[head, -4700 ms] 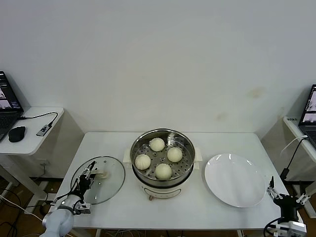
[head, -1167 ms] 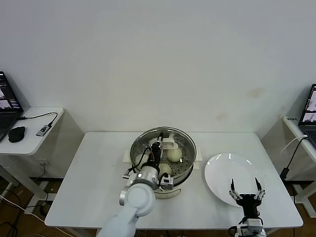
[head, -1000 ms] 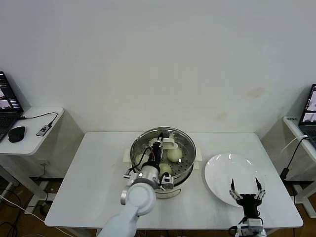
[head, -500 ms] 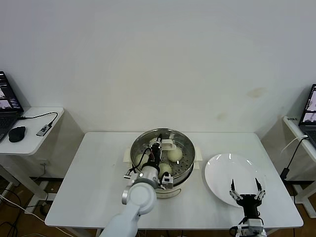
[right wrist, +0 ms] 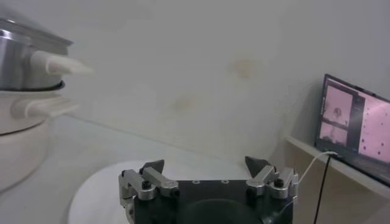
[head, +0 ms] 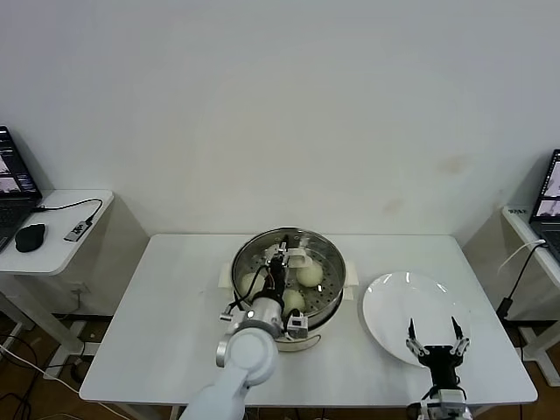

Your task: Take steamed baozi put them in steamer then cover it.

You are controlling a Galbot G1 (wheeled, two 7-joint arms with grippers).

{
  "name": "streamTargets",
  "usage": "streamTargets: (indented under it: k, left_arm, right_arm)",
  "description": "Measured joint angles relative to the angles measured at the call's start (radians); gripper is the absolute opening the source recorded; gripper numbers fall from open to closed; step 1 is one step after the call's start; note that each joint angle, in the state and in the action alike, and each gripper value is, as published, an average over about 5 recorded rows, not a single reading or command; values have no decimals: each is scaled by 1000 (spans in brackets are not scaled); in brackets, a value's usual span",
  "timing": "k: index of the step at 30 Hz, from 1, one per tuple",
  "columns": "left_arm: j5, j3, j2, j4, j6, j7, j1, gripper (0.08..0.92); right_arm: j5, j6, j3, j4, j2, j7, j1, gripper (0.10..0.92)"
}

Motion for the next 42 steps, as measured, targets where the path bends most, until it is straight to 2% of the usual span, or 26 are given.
streamTargets:
  k: [13, 16, 22, 30, 36, 42]
  left_arm:
    - [-71, -3, 59, -162, -12, -34, 114, 773]
    - [-112, -20, 86, -225, -26, -56, 166, 814]
    - [-304, -110, 150, -334, -104, -170, 319, 823]
    - [-806, -331, 194, -331, -351, -333, 546, 823]
    - [-1184, -409, 201, -294, -483, -387, 687, 823]
    - [-1418, -442, 194, -241, -576, -407, 773, 823]
  right_arm:
    - [2, 3, 9, 14, -3, -1, -27, 823]
    - [7, 4, 6, 18, -5, -1, -32, 823]
    - [25, 19, -6, 36, -20, 1, -48, 823]
    - [101, 64, -60, 76, -72, -1, -101, 823]
    - [153, 83, -87, 93, -117, -15, -144, 823]
    - [184, 95, -100, 98, -139, -33, -180, 823]
